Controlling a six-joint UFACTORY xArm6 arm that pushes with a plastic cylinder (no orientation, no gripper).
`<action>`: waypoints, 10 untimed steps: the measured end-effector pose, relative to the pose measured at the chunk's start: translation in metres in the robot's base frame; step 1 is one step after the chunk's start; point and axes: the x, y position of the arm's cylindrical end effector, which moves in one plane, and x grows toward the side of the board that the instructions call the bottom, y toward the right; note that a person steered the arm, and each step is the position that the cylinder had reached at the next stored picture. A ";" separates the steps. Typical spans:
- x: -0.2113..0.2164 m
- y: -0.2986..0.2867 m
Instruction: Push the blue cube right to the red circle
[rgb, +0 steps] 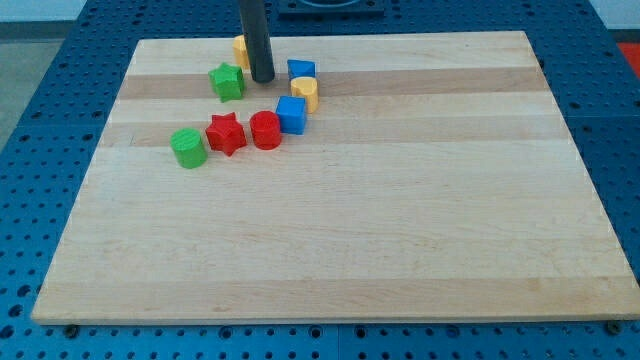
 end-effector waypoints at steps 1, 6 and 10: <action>0.019 -0.001; 0.036 0.026; 0.050 0.015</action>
